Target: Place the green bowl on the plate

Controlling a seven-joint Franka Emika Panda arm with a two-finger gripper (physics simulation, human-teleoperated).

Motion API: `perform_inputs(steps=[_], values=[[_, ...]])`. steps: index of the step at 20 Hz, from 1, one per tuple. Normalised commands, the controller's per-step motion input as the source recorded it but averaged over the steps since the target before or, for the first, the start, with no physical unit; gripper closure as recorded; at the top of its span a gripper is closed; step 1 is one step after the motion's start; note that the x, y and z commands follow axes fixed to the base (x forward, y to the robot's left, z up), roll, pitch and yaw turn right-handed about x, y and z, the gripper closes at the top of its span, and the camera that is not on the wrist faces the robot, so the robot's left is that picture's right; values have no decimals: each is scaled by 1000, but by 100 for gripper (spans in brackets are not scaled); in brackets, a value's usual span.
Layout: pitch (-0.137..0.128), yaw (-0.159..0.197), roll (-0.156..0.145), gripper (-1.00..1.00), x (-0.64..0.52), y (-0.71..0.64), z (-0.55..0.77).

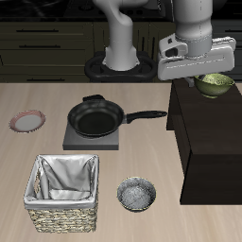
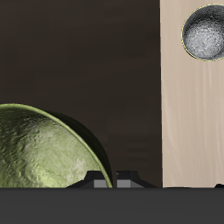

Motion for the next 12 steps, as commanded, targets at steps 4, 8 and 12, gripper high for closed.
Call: perform_inputs(steps=[4,8,12], values=[[-29,33,23,100,-266,-157,185],[-57,28,-30,100,-190,-529,276],[-32,32,-16,100,-209,-649,196]])
